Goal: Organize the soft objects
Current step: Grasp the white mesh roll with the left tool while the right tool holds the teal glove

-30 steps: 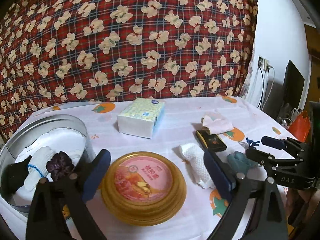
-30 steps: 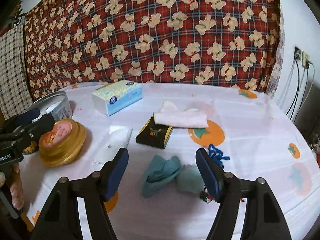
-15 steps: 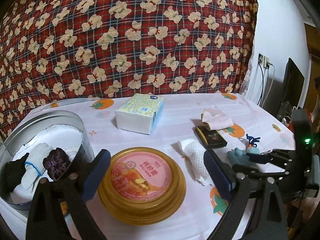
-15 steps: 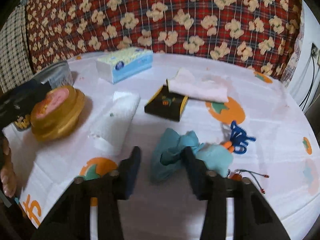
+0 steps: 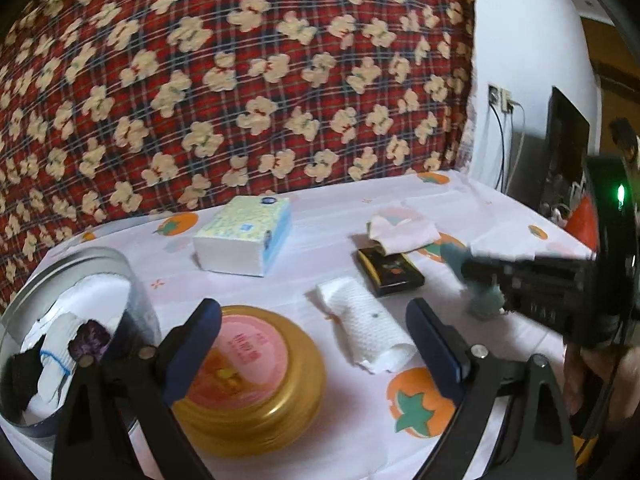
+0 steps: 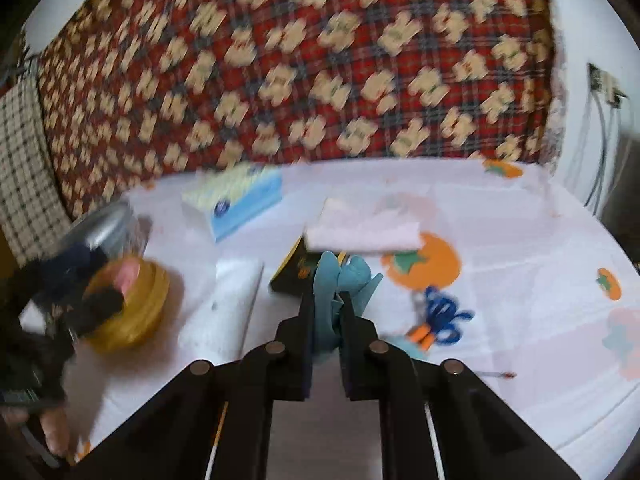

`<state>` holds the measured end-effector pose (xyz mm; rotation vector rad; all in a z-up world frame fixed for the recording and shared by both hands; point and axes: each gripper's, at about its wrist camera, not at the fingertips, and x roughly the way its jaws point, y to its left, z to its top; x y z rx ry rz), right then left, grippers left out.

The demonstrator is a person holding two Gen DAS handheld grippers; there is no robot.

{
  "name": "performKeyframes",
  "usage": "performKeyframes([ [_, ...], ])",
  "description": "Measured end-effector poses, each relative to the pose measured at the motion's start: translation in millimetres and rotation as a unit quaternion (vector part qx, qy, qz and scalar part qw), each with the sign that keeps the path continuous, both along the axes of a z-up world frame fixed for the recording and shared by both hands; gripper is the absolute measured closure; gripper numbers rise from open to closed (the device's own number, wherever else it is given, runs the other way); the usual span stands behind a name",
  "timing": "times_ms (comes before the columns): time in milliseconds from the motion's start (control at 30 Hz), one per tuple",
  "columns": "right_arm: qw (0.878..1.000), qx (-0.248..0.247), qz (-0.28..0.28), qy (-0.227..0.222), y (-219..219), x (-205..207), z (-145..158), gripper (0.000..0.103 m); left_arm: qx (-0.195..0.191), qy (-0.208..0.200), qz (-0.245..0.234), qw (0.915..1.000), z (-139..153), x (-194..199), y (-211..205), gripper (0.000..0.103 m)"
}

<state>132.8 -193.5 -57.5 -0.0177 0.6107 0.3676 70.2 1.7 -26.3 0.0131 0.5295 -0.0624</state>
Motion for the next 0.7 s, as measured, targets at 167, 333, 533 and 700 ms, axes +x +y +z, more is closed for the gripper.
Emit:
performKeyframes([
  [167, 0.999, 0.002, -0.032, -0.031, -7, 8, 9, 0.092, 0.033, 0.008, -0.023, 0.9992, -1, 9, -27, 0.018],
  [333, 0.998, 0.016, -0.045, -0.038, -14, 12, 8, 0.092, 0.044, 0.05, -0.042, 0.9969, -11, 29, -46, 0.02],
  [533, 0.997, 0.005, -0.043, -0.057, -11, 8, 11, 0.092, 0.052, 0.094, -0.058, 0.9925, -30, 48, -69, 0.02],
  [700, 0.997, 0.007, -0.04, -0.066, -11, 5, 12, 0.091, 0.063, 0.122, -0.04, 0.9896, -43, 60, -75, 0.02],
])
